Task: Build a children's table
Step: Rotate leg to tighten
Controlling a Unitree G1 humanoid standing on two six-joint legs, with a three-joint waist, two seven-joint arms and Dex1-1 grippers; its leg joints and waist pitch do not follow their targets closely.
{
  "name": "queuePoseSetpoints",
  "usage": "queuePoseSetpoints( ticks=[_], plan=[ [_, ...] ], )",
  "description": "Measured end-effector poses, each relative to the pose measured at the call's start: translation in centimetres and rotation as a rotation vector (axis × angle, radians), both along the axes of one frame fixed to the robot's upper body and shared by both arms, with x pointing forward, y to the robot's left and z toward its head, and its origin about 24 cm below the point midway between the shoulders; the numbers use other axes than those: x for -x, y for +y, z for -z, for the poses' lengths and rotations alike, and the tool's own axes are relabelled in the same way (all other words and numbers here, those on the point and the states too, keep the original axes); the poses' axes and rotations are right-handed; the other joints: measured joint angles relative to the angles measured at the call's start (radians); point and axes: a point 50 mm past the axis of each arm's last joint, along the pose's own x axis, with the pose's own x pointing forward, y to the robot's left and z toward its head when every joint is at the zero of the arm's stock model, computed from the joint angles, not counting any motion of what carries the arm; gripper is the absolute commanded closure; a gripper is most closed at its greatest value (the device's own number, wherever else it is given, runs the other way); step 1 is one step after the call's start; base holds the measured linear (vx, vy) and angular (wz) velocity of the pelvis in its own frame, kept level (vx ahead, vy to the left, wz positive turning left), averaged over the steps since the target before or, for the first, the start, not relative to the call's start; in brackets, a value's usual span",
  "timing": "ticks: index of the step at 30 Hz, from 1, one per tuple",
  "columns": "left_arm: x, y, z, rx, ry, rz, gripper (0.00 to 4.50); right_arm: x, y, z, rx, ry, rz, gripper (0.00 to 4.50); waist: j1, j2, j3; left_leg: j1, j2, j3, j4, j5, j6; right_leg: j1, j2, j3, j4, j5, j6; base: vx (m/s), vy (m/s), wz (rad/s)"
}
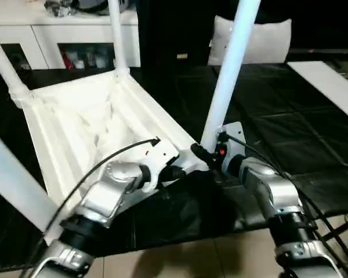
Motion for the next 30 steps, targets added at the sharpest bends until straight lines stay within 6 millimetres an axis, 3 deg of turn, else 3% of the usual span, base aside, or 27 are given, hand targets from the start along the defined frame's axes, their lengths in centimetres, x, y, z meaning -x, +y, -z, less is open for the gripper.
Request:
queuePoseSetpoints(
  ticks=[4,8,15,16,30],
  plan=[
    [0.5,1.0,0.1,-0.012,0.007,0.078,4.5,0.9,-2.0,0.2,0.031,0.009,-0.117,0.56,0.014,0.001,0.001,0.004,0.001,0.002,0.0,0.001,-0.002,0.002,0.001,0.0,0.002,-0.002,0.001,0.0,0.0,0.0],
    [1.0,2.3,0.3,-0.023,0.011,0.151,4.5,1.5,-3.6,-1.1,0.067,-0.026,-0.267,0.21,0.02,0.001,0.001,0.009,0.0,0.001,0.002,0.003,-0.004,0.008,0.002,0.0,0.001,0.001,0.002,0.0,0.0,0.0],
    [1.8,4.0,0.0,-0.065,0.042,0.318,4.5,3.0,-4.9,-1.8,0.079,-0.026,-0.517,0.21,0.039,0.0,0.001,0.015,0.0,-0.001,0.0,0.002,-0.004,0.021,0.003,0.0,-0.013,0.005,0.007,0.0,0.0,0.0],
    [2.0,4.0,0.0,-0.071,0.04,0.343,4.5,3.0,-4.6,-1.8,0.075,-0.027,-0.552,0.47,0.042,-0.001,0.0,0.014,-0.002,-0.002,0.0,0.001,-0.003,0.021,0.002,0.001,-0.013,0.005,0.007,0.0,0.0,0.0],
    [2.7,4.0,0.0,-0.089,0.052,0.473,4.5,3.8,-3.1,-1.0,0.034,0.047,-0.782,1.63,0.053,-0.002,0.0,0.014,-0.002,-0.001,0.001,0.0,0.002,0.021,0.002,0.002,-0.013,0.004,0.007,0.0,0.0,0.0]
  ],
)
